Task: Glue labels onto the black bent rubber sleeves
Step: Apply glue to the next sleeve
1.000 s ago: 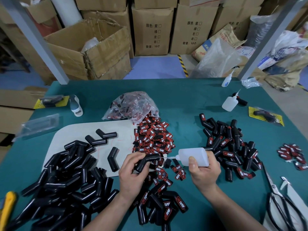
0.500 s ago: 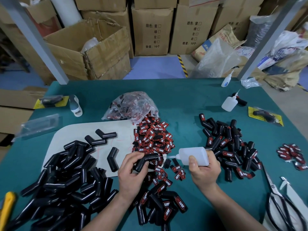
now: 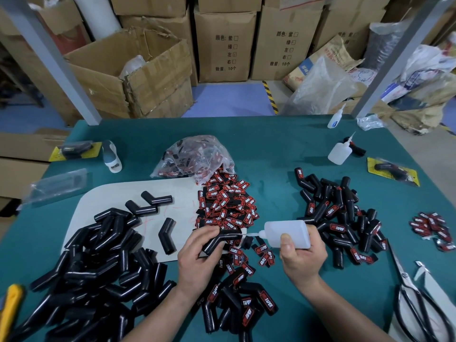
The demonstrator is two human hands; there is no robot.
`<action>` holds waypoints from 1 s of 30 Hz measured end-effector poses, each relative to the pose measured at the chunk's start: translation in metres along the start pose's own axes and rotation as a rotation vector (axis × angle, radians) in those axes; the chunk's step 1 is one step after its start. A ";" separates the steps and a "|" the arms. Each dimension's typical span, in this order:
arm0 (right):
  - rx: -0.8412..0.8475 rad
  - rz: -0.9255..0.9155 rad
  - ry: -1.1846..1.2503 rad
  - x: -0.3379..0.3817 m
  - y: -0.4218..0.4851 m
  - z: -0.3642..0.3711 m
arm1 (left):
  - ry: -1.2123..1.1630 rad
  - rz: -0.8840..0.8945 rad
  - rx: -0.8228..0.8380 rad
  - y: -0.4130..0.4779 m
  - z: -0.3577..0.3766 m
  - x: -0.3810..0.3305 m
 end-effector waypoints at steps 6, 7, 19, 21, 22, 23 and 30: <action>0.039 -0.010 -0.013 0.003 0.002 0.002 | -0.018 0.018 0.006 -0.001 0.000 0.002; 0.039 -0.012 -0.016 0.005 0.003 0.002 | -0.024 0.015 0.008 0.000 0.000 0.001; 0.041 -0.006 -0.050 0.013 0.006 0.003 | -0.003 0.008 -0.001 -0.001 -0.001 0.003; 0.040 -0.010 -0.053 0.013 0.006 0.003 | -0.002 0.014 -0.003 -0.001 -0.001 0.002; 0.042 -0.012 -0.055 0.013 0.006 0.003 | -0.001 0.018 -0.004 -0.001 -0.001 0.001; 0.048 -0.013 -0.054 0.013 0.006 0.003 | 0.000 0.021 -0.006 0.000 -0.001 0.001; 0.055 -0.024 -0.061 0.014 0.007 0.004 | -0.006 0.004 -0.020 0.001 -0.002 -0.002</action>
Point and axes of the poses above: each hand's wrist, its own y-axis towards the middle knuckle, its own z-axis out of the palm, x = y × z, the point moved 4 cm from there along y, towards the middle knuckle, and after that the axes turned 5 degrees about x, right-handed, at the moved point
